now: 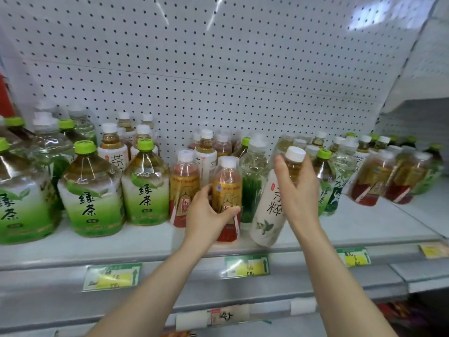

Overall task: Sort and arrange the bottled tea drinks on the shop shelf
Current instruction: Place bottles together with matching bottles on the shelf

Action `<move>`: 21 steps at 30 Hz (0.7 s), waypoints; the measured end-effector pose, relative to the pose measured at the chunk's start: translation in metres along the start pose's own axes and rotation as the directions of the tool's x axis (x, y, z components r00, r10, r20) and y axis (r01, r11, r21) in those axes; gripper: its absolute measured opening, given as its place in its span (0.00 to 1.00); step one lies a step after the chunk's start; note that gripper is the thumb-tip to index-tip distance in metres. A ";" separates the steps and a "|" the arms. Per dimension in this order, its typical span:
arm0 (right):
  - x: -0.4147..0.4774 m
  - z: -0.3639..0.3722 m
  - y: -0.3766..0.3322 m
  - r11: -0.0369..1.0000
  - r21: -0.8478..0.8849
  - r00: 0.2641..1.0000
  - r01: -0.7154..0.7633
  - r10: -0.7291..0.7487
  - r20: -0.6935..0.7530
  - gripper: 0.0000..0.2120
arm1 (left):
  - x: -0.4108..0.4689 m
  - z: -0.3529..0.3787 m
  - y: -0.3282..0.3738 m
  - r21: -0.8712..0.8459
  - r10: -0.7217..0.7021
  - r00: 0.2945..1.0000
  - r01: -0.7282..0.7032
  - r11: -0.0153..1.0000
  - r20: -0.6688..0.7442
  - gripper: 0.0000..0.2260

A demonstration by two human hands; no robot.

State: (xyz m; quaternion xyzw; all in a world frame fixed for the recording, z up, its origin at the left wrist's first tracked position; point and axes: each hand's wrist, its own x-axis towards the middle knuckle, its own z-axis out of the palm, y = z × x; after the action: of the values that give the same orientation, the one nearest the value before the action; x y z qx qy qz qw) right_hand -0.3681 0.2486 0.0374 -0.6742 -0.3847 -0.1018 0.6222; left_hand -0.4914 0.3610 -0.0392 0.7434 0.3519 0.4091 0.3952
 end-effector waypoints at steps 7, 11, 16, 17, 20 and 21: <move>0.006 -0.007 0.001 0.998 0.055 0.999 -0.023 0.021 0.024 0.13 | 0.017 0.017 0.003 0.050 0.040 0.999 -0.041 0.998 0.006 0.33; 0.006 -0.004 -0.005 0.991 0.133 0.997 -0.011 0.001 0.079 0.11 | -0.008 0.002 0.008 0.008 0.155 0.988 -0.155 0.988 -0.002 0.29; 0.006 0.029 -0.024 0.947 0.318 0.971 -0.052 -0.026 0.237 0.16 | -0.030 -0.019 0.029 -0.139 0.180 0.957 -0.151 0.979 0.227 0.29; 0.005 0.038 -0.028 0.929 0.359 0.956 -0.088 -0.022 0.293 0.15 | -0.029 -0.022 0.030 -0.132 0.150 0.965 -0.123 0.984 0.214 0.29; 0.008 0.056 -0.038 0.943 0.317 0.909 -0.097 -0.046 0.413 0.17 | -0.030 -0.035 0.021 -0.133 0.094 0.992 -0.081 0.988 0.090 0.31; 0.011 0.058 -0.040 0.971 0.238 0.917 -0.021 -0.076 0.392 0.19 | -0.031 -0.040 0.016 -0.151 0.080 0.995 -0.071 0.986 0.057 0.31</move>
State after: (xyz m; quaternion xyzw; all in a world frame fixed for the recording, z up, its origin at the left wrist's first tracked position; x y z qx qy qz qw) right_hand -0.4061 0.3029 0.0626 -0.5962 -0.5219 0.0752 0.6054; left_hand -0.5368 0.3400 -0.0216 0.7371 0.2795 0.4254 0.4444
